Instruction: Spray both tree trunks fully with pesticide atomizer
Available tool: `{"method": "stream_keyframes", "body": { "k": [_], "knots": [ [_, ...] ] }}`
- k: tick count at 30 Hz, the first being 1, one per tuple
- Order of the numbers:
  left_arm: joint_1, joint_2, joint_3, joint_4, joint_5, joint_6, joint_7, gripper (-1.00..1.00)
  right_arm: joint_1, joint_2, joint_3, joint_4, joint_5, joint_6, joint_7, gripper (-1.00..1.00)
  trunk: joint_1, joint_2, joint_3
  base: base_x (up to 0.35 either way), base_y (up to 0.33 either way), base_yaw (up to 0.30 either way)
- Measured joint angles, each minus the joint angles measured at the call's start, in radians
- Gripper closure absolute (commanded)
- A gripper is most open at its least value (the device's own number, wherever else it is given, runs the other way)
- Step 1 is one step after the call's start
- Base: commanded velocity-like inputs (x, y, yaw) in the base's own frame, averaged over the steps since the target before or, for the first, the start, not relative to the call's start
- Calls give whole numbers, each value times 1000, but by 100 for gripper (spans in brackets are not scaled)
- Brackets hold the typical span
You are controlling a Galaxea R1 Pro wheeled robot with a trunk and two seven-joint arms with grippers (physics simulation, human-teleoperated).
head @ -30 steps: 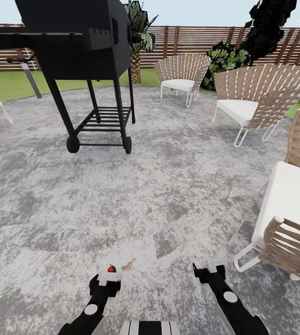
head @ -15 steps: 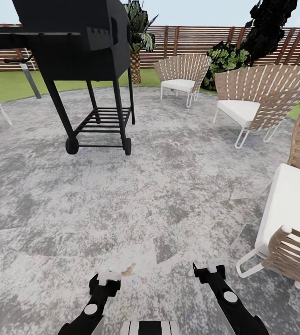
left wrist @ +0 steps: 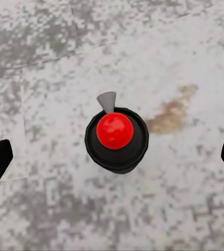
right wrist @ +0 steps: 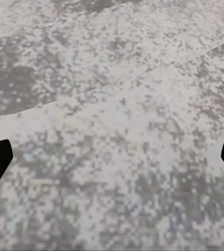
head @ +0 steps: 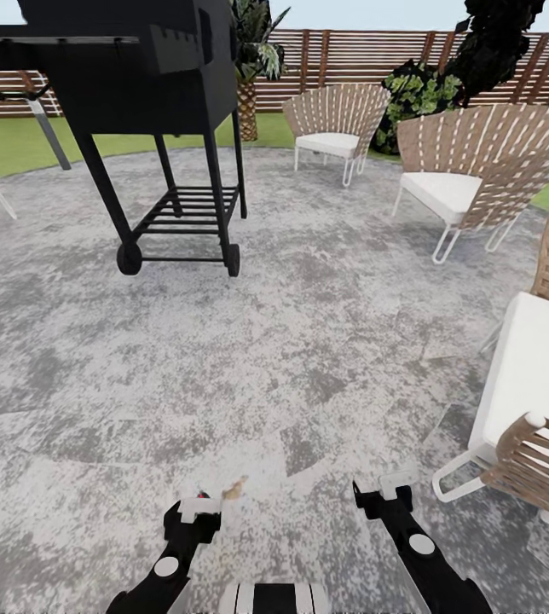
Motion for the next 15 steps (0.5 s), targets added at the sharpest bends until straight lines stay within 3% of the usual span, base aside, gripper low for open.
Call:
{"method": "stream_keyframes", "body": {
  "k": [11,15],
  "knots": [
    [1,0,0,0,0,-2,1,-100,0,0,0,0,0,0,0,-100,5,-2,-51,0,0,0],
    [0,0,0,0,0,-2,1,-100,0,0,0,-1,0,0,0,-100,4,-2,-55,0,0,0]
  ]
}}
